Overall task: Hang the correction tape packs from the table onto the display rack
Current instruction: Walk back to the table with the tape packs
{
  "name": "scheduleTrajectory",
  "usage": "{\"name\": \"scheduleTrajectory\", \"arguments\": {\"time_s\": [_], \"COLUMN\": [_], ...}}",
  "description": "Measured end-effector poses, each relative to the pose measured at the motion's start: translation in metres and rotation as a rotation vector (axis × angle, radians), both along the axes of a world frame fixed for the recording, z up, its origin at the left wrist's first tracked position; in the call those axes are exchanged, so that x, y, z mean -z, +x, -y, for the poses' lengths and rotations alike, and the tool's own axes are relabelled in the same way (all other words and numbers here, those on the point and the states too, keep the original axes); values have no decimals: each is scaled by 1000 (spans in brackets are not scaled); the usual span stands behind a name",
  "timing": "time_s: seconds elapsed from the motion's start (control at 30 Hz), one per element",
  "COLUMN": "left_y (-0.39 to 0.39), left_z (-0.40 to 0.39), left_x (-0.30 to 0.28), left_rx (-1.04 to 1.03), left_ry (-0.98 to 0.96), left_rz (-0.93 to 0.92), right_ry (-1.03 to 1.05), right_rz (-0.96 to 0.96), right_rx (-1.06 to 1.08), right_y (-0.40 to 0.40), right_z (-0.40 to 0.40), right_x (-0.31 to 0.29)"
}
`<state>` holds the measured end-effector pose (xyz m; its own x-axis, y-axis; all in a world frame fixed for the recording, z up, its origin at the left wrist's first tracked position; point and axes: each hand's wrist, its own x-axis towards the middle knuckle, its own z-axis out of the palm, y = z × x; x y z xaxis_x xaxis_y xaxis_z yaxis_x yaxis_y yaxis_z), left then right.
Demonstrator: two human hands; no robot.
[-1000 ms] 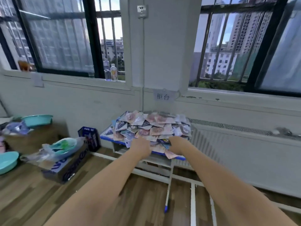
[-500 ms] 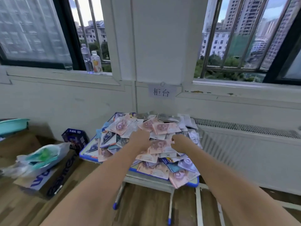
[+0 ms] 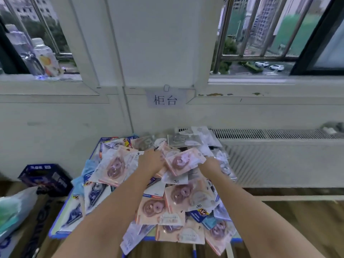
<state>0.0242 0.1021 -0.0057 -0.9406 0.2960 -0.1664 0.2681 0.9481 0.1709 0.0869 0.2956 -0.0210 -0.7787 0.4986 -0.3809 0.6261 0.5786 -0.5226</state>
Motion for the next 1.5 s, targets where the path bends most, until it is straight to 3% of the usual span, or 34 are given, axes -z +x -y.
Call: {"name": "scheduleTrajectory", "arguments": {"time_s": [0.47, 0.67, 0.93, 1.5], "left_y": [-32, -40, -29, -23], "left_z": [-4, -4, -2, 7], "left_x": [15, 16, 4, 3], "left_rx": [-172, -244, -315, -451], "left_ry": [174, 155, 473, 647], "left_rz": [159, 229, 382, 489], "right_ry": [-469, -570, -727, -899], "right_rz": [-54, -168, -216, -269], "right_rx": [324, 426, 435, 528], "right_y": [-30, -35, -32, -28], "right_z": [-25, -27, -28, -32], "right_x": [23, 14, 14, 6]}}
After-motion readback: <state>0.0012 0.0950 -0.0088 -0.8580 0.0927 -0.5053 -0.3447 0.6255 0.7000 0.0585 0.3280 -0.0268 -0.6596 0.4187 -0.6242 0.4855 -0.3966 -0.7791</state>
